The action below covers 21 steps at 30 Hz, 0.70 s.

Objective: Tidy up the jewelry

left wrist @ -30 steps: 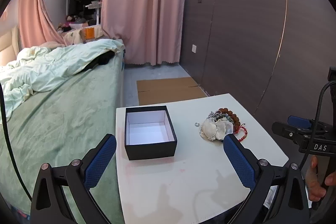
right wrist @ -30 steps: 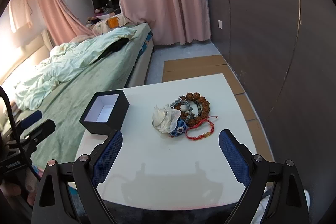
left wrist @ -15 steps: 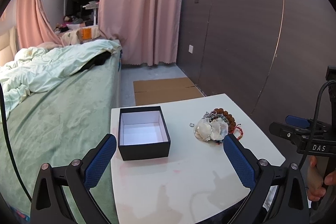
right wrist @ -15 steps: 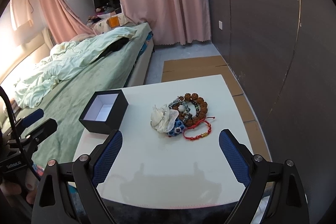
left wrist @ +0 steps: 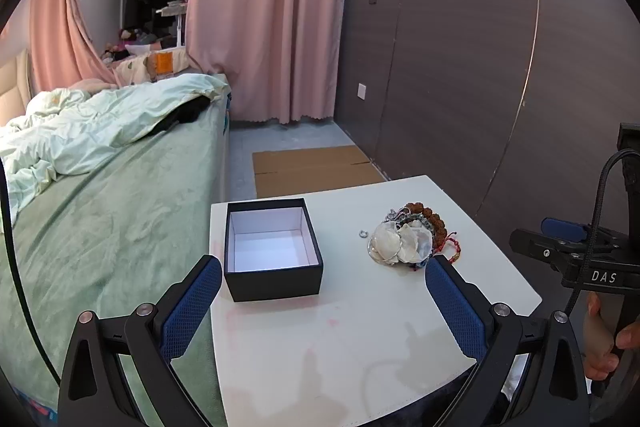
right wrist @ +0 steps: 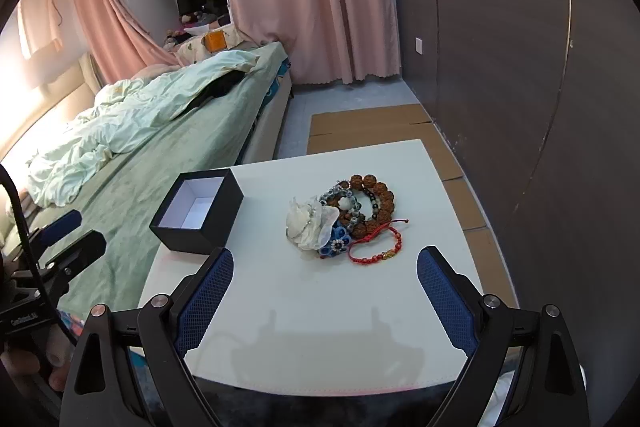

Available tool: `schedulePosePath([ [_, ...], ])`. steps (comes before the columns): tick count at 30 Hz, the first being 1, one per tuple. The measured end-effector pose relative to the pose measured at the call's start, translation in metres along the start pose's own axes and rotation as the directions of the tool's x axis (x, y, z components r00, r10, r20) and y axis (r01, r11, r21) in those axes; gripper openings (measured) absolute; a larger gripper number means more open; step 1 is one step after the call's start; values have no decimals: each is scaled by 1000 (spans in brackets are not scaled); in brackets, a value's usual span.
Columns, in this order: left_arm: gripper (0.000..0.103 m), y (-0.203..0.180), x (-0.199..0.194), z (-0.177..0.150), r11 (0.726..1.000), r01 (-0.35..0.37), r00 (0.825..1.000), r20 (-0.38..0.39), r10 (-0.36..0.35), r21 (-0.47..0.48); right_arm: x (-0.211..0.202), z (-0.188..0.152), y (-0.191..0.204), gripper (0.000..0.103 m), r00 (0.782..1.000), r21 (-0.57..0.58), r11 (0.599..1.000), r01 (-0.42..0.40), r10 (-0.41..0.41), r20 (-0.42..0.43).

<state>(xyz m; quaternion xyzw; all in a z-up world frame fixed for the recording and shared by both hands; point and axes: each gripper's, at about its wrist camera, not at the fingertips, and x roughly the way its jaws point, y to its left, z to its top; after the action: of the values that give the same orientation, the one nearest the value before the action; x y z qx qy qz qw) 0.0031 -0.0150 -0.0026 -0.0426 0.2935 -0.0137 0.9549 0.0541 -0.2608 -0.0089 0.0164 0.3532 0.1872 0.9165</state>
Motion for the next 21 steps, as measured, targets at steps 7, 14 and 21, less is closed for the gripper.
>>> schedulePosePath([
  [7,102,0,0,0,1000,-1,1000,0,1,-1,-1,2,-2,94,1000,5,1000,0,0,7],
  [14,102,0,0,-1,1000,2,1000,-3,-2,1,-1,2,-2,94,1000,4,1000,1,-1,7],
  [21,102,-1,1,0,1000,7,1000,-9,-7,4,-1,2,-3,94,1000,4,1000,2,-2,7],
])
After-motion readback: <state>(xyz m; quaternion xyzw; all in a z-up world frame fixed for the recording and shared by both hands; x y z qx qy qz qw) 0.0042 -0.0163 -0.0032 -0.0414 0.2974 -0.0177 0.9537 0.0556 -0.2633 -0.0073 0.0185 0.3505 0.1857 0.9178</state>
